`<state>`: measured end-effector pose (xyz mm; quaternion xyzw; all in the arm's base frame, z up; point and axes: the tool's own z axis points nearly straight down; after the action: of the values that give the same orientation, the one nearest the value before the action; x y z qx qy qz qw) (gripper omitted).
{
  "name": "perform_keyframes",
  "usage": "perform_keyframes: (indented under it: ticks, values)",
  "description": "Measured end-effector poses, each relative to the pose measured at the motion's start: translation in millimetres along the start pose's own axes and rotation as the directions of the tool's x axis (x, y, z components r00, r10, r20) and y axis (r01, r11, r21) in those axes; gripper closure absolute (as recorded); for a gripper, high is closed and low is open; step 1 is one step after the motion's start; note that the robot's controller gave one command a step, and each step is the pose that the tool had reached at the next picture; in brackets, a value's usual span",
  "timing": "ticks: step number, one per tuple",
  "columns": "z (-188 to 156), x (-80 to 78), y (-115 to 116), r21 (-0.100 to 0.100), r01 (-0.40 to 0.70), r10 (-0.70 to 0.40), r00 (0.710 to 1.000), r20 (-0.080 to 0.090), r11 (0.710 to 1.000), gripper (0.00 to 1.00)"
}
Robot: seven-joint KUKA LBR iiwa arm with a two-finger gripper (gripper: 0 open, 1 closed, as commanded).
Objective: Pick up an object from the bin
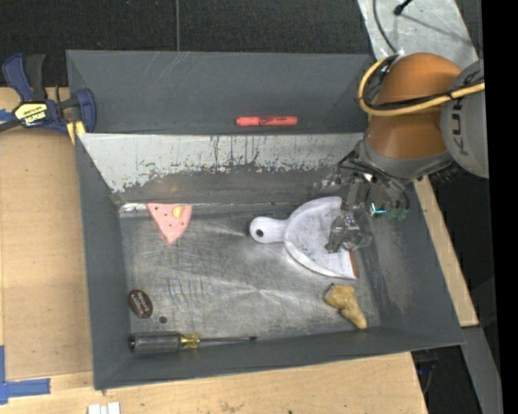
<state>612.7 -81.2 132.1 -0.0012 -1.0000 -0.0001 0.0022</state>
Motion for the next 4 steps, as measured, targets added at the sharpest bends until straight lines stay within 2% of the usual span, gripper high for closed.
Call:
perform_keyframes:
  ticks: [1, 2, 3, 4]
  values:
    - [-5, -2.0, 0, 0.001, 0.002, -0.002, 1.000, 0.008, 1.000, 0.00]
    - [8, 38.3, -14, 0.001, 0.085, -0.085, 0.996, 0.010, 0.996, 0.00]
    - [-39, 48.2, -47, -0.001, 0.032, -0.032, 0.999, 0.002, 0.999, 0.00]
    - [-48, 101.1, -30, 0.002, 0.008, -0.008, 1.000, 0.012, 1.000, 0.00]
